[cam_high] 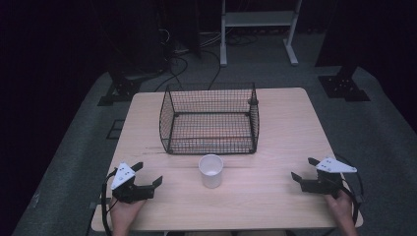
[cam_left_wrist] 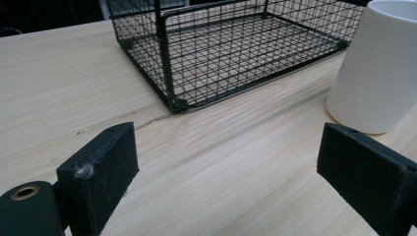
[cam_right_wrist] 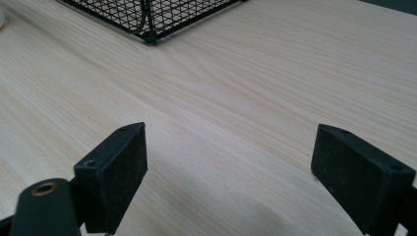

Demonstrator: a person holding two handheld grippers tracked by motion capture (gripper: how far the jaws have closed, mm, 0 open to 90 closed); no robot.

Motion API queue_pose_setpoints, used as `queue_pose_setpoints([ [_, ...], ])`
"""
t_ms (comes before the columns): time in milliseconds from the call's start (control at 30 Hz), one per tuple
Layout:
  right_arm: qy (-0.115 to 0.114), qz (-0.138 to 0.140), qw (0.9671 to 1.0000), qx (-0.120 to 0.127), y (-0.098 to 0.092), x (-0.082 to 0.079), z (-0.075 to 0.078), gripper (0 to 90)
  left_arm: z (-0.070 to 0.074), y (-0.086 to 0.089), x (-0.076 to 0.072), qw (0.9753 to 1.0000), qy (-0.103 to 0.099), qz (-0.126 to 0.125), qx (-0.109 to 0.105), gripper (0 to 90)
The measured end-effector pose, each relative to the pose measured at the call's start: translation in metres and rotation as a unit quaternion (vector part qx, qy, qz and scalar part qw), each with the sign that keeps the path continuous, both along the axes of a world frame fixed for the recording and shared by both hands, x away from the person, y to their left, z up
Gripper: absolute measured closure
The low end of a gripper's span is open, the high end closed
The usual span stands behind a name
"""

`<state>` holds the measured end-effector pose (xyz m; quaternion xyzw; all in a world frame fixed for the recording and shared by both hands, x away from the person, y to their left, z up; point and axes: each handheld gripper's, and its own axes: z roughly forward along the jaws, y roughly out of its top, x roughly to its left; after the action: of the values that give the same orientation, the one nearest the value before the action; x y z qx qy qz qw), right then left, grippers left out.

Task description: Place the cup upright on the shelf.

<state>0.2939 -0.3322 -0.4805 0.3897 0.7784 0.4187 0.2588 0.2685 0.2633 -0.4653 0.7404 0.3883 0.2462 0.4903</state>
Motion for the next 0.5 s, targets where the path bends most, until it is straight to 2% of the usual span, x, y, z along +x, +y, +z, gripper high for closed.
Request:
queue_pose_setpoints([
  [167, -0.001, -0.001, 1.0, 0.0, 0.0, 0.0, 0.0, 13.1, 0.001, -0.003, 0.002, 0.9999, 0.005, -0.011, -0.001, 6.6],
  [267, 0.0, -0.004, 1.0, 0.0, 0.0, 0.0, 0.0, 13.1, 0.004, -0.005, 0.001, 0.9998, 0.0, -0.019, -0.007, 6.5],
  [400, 0.001, -0.005, 1.0, 0.001, 0.0, 0.0, 0.0, 13.1, 0.008, -0.009, 0.001, 0.9996, -0.002, -0.029, -0.003, 5.6],
  [500, 0.001, -0.004, 1.0, 0.0, 0.0, 0.0, 0.0, 13.1, 0.014, -0.018, 0.003, 0.999, 0.0, -0.044, 0.012, 5.6],
])
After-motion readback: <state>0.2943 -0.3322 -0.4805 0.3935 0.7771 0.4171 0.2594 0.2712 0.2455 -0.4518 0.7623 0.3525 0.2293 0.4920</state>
